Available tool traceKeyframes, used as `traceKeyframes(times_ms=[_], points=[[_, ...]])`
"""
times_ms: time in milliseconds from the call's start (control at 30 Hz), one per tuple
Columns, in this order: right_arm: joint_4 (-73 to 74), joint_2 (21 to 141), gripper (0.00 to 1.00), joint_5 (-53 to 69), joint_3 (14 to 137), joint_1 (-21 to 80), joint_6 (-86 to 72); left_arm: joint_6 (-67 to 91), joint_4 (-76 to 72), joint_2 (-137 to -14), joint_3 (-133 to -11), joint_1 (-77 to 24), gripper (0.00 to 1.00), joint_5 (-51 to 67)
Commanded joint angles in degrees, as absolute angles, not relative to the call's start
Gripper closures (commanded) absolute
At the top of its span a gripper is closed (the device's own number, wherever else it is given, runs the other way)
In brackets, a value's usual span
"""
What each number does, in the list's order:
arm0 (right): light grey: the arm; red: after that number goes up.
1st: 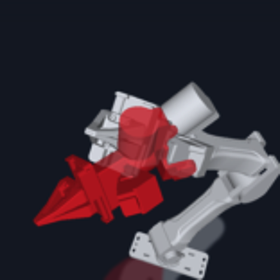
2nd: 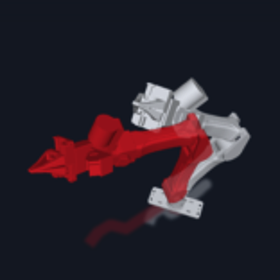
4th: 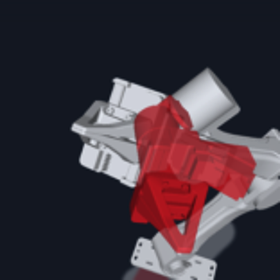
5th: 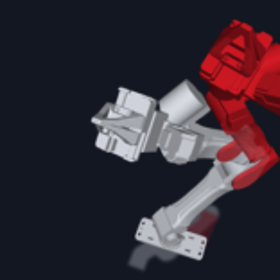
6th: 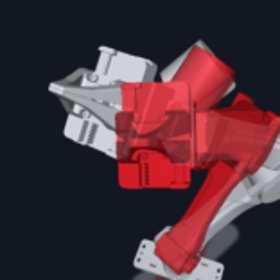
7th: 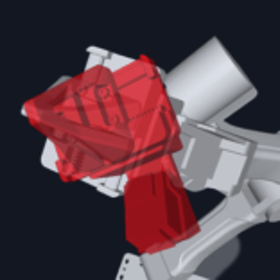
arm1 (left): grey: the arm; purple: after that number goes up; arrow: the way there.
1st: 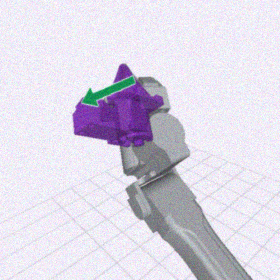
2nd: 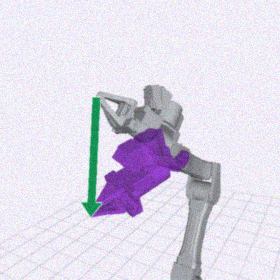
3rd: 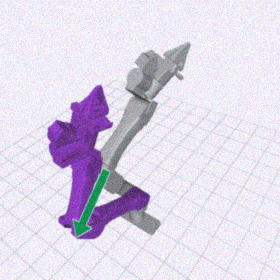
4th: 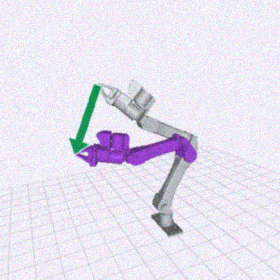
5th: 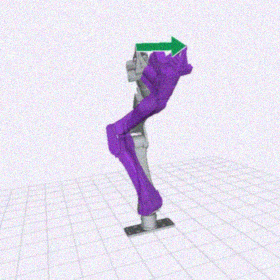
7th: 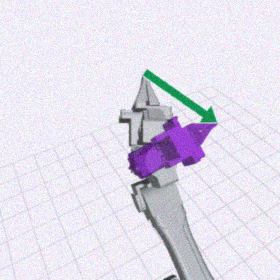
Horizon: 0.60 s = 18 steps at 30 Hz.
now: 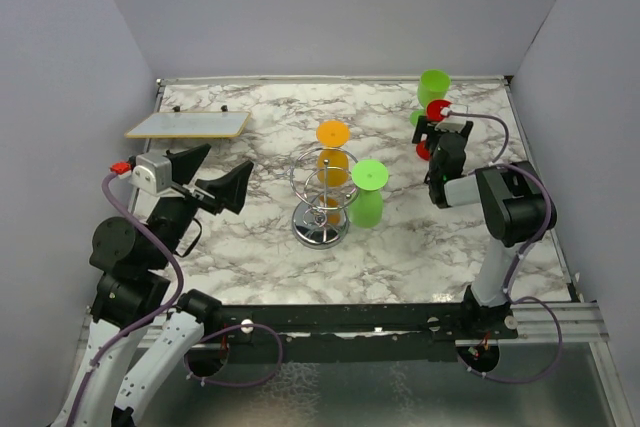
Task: Take the wine glass off the wine glass rack
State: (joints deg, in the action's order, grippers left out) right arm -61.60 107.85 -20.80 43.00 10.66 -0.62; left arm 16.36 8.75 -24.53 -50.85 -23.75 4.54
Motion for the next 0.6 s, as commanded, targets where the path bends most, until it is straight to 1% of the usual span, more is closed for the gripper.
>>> traceKeyframes(times_ms=[0, 167, 200, 267, 300, 567], points=[[-65.7, 110.3, 0.16, -21.8, 45.5, 9.8, -0.1, 15.6, 9.2, -24.6, -50.7, -23.9, 0.01, 3.3], [-66.0, 111.6, 0.13, -19.9, 46.3, 9.7, 0.4, 15.5, 9.4, -25.2, -50.9, -23.9, 0.01, 4.1], [-65.7, 111.6, 0.11, -19.9, 46.4, 9.8, 0.4, 15.5, 9.4, -25.3, -50.9, -24.0, 0.01, 4.2], [-64.2, 111.1, 0.02, -20.1, 46.7, 9.8, 0.5, 15.6, 9.5, -25.4, -51.0, -24.0, 0.01, 4.5], [-63.0, 110.7, 0.00, -20.2, 46.9, 9.8, 0.4, 15.7, 9.7, -25.6, -51.1, -23.9, 0.01, 4.6], [-55.8, 104.1, 0.00, -18.8, 44.7, 9.8, -2.2, 16.4, 12.9, -26.6, -52.7, -23.9, 0.01, 6.1]])
